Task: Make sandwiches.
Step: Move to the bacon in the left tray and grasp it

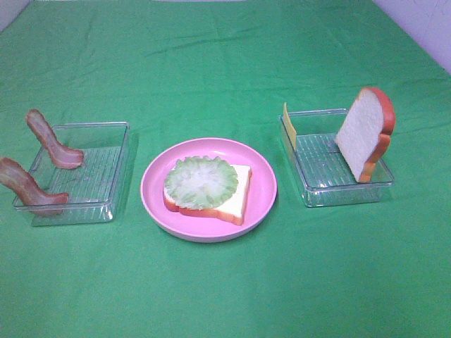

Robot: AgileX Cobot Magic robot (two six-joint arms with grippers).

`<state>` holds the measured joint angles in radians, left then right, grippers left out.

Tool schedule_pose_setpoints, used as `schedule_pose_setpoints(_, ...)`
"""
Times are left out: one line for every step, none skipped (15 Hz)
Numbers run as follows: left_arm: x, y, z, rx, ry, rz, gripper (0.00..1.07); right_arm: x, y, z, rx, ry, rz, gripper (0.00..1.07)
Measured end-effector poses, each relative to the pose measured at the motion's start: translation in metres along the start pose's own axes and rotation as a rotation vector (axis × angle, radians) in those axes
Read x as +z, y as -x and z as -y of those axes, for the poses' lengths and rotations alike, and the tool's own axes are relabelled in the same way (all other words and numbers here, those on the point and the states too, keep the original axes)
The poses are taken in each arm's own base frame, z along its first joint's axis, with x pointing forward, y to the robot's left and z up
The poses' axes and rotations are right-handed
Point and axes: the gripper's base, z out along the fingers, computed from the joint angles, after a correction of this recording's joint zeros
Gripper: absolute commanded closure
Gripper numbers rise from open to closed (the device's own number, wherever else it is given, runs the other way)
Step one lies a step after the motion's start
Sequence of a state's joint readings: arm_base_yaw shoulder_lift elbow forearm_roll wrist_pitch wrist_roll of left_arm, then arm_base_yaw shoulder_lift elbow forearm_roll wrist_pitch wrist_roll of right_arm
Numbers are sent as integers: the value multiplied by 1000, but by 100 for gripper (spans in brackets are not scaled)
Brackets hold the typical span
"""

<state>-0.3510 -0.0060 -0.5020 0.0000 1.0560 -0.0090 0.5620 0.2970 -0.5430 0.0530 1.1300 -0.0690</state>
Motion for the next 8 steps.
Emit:
schedule_pose_setpoints(0, 0, 0, 0, 0, 0, 32, -4, -6, -1, -11, 1, 57, 31)
schedule_pose_setpoints(0, 0, 0, 0, 0, 0, 32, -12, -16, -2, -27, 1, 168, 31)
schedule_pose_setpoints(0, 0, 0, 0, 0, 0, 32, -12, -16, -2, -27, 1, 168, 31)
schedule_pose_setpoints(0, 0, 0, 0, 0, 0, 32, -16, -21, -3, -36, 0, 214, 31)
schedule_pose_setpoints(0, 0, 0, 0, 0, 1, 32, -18, -24, -3, -40, -3, 243, 31)
schedule_pose_setpoints(1, 5, 0, 0, 0, 2, 32, -23, -30, -4, -48, -5, 299, 31)
schedule_pose_setpoints(3, 13, 0, -9, 0, 11, 32, -23, -33, -4, -50, -5, 317, 31)
schedule_pose_setpoints(6, 23, 0, -21, 5, 13, 32, -22, -34, -5, -49, -3, 320, 31)
